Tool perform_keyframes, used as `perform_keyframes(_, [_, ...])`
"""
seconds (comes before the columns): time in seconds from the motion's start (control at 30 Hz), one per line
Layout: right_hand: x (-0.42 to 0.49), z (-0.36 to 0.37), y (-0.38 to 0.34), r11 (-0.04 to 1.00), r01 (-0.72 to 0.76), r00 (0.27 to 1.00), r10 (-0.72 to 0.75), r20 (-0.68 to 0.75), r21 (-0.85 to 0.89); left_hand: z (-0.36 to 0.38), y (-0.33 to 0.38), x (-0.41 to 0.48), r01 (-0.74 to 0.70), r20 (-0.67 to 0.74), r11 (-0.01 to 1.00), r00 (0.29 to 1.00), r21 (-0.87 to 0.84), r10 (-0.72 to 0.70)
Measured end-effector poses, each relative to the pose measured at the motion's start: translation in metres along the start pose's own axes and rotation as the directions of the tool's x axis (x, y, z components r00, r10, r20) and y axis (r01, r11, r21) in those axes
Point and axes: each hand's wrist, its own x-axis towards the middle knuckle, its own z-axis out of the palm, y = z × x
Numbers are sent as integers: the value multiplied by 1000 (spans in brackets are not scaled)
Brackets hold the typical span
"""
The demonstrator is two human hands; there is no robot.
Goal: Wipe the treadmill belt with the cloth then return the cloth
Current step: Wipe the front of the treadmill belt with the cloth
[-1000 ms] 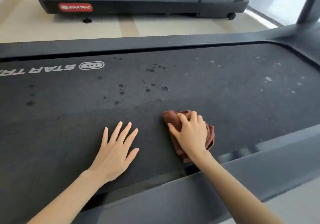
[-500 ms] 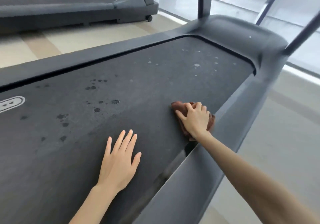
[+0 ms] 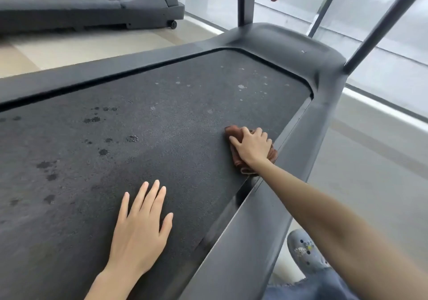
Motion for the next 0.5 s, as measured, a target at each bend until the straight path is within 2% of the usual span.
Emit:
perform_keyframes(0.07, [-25,5,-12,978,205,976,-207,-61,-28,1,3,4,9,1,1000,1000,-5,-9])
perform_keyframes(0.13, [-60,8,-15,891,453,883,-453,-123,-32,3,9,13,12,3,1000,1000,-13,-12])
perform_keyframes(0.2, [-78,9,-10,800,600,787,-592,-177,-4,6,15,28,1,6,1000,1000,-21,-1])
perform_keyframes(0.23, [-75,10,-5,775,631,767,-620,-166,19,8,19,37,-13,3,1000,1000,-21,13])
perform_keyframes(0.3, [-48,13,9,786,617,780,-605,-158,38,11,30,56,-50,3,999,999,-21,50])
perform_keyframes(0.37, [-2,17,30,839,543,834,-536,-131,24,14,44,79,-79,-4,997,997,-19,79])
perform_keyframes(0.5, [112,24,99,970,244,967,-243,-80,-1,22,71,126,-112,1,994,994,-13,112])
